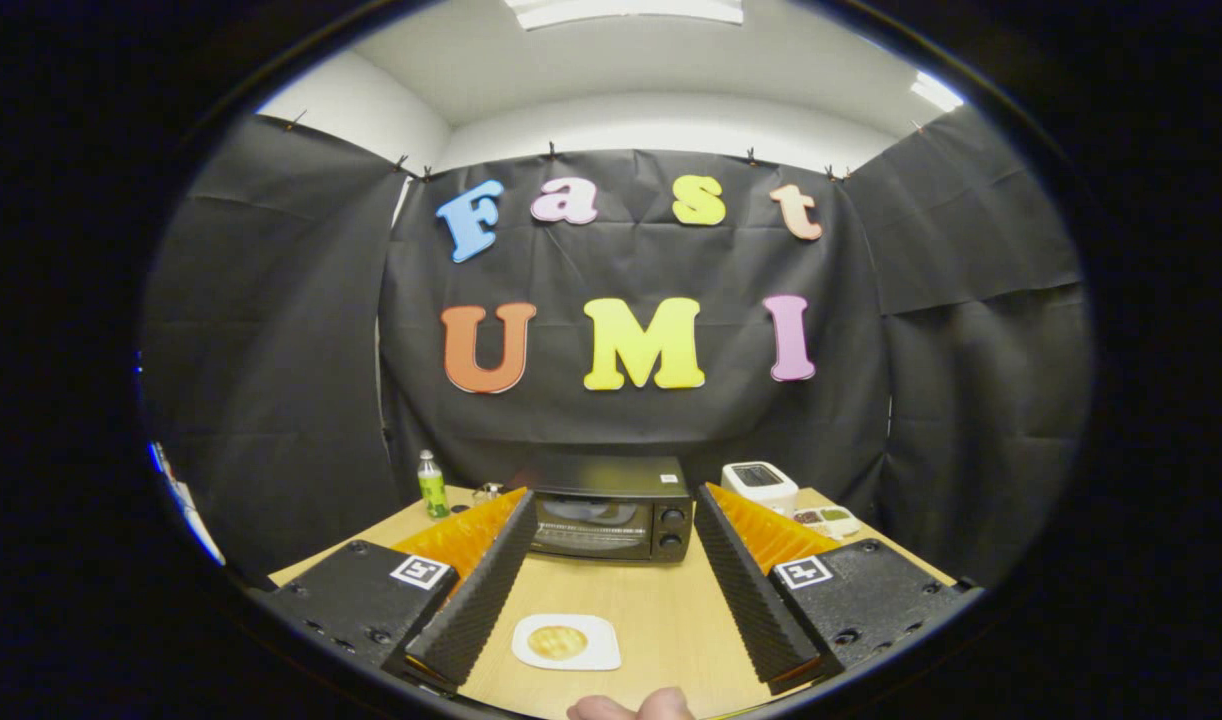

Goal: Open the toaster oven, put the food inside, and close the toaster oven door.

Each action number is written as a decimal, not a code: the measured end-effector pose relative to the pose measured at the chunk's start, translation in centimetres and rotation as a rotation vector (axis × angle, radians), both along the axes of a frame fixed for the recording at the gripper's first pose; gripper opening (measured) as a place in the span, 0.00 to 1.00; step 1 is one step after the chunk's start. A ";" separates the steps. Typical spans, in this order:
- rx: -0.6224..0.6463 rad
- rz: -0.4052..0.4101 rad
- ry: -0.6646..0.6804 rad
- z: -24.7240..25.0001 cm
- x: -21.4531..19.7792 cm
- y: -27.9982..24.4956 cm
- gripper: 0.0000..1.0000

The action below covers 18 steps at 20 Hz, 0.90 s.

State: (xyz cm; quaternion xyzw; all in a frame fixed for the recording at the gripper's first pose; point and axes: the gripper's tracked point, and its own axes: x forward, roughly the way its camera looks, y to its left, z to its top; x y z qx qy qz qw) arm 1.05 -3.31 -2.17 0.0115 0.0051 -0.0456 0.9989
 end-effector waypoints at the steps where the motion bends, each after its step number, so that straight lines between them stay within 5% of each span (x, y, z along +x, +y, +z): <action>1: 0.004 -0.002 -0.004 0.0 0.1 0.0 1.00; 9: 0.000 -0.001 -0.001 -0.2 1.6 0.6 1.00; 18: 0.041 -0.016 0.046 -3.1 8.4 0.1 1.00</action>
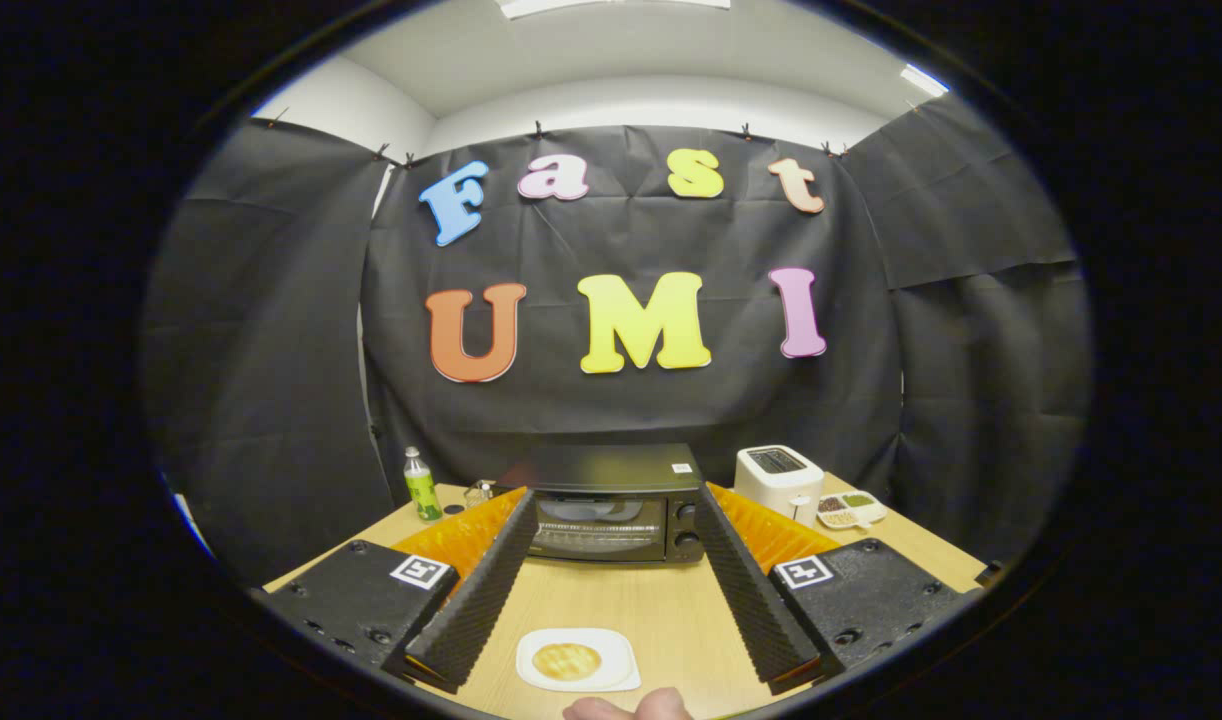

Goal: Open the toaster oven, put the food inside, and close the toaster oven door.

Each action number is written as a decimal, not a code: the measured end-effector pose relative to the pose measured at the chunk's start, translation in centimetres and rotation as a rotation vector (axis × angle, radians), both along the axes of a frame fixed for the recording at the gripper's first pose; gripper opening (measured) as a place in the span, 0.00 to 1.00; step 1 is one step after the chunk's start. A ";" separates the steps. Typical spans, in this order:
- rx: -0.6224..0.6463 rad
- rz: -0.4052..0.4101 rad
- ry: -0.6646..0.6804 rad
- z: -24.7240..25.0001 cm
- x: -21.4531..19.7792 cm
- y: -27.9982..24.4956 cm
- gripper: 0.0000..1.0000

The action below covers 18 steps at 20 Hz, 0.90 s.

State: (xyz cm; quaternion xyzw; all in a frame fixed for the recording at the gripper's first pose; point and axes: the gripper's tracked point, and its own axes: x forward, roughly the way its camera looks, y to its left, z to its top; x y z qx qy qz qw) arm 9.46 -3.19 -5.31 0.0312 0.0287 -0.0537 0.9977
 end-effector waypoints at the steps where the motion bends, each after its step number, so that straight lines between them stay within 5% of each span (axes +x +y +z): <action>1: 0.005 -0.002 0.003 -0.1 0.9 -0.1 1.00; 18: -0.050 -0.084 0.052 -2.2 20.7 -0.1 1.00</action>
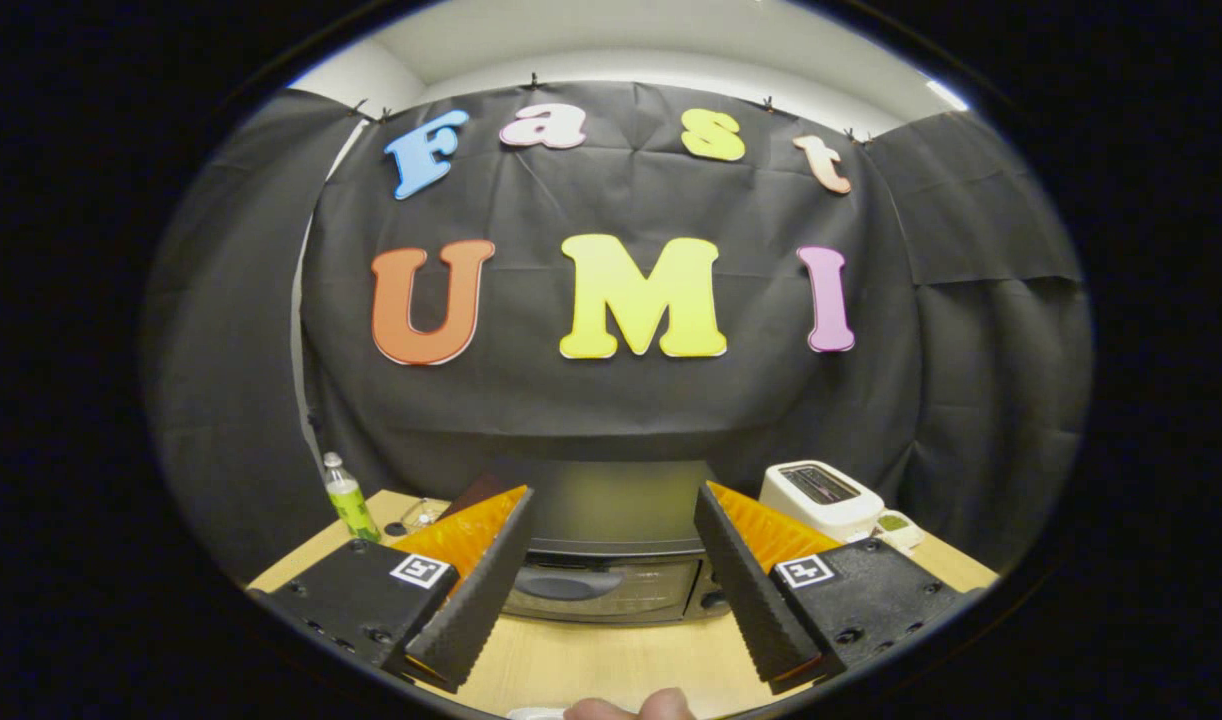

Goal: Open the toaster oven, put the food inside, and close the toaster oven door.

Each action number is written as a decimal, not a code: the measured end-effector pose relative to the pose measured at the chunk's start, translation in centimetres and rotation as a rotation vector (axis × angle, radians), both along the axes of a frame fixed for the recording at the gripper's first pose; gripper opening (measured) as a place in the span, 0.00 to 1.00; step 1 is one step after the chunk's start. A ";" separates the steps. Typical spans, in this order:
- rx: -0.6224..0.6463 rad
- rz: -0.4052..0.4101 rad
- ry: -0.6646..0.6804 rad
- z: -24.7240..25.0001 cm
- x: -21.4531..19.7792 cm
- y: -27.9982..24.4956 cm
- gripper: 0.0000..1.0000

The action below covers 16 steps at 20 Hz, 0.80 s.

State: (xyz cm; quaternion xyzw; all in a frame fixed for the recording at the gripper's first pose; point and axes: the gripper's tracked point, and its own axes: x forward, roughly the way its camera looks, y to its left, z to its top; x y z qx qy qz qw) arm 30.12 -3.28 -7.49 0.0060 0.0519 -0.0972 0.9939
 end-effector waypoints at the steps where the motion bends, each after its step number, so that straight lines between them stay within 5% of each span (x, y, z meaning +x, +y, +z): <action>1: 0.009 0.003 0.003 -0.7 0.9 0.3 1.00; 16: 0.079 -0.027 0.088 -9.5 7.2 2.3 1.00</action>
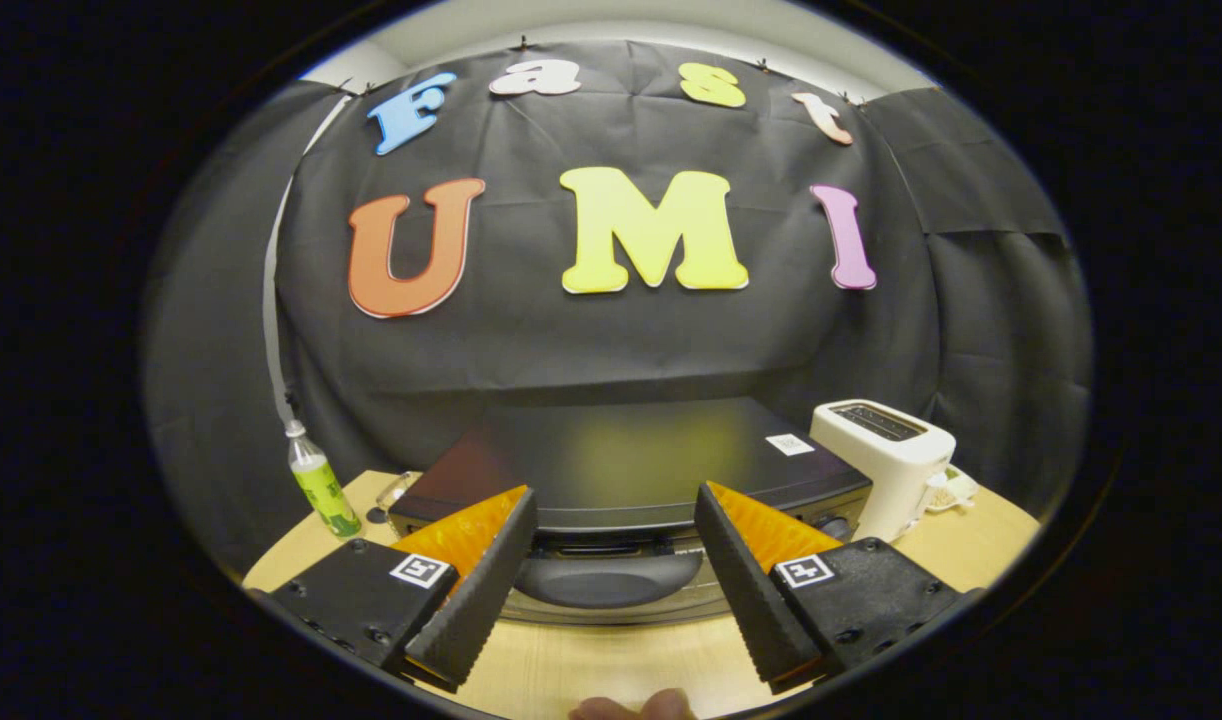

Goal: Open the toaster oven, put the food inside, and close the toaster oven door.

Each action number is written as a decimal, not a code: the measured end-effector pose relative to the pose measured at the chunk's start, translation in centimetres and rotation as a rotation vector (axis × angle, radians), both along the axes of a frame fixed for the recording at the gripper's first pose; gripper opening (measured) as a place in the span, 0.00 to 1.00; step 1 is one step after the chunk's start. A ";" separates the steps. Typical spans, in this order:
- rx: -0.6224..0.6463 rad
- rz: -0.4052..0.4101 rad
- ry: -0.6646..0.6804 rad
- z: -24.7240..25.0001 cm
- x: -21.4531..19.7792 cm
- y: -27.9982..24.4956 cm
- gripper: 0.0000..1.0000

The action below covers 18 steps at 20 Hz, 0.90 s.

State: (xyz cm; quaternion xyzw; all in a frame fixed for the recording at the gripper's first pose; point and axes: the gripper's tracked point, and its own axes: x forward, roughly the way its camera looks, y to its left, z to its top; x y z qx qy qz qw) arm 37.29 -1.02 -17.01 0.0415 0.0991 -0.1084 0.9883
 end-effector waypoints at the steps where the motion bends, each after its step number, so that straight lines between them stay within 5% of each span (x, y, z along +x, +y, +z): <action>1: 0.008 -0.002 0.007 -0.6 0.1 -0.1 1.00; 8: -0.087 0.027 0.000 -2.3 0.3 0.2 1.00; 18: -0.055 0.032 -0.019 -2.8 -1.1 0.3 1.00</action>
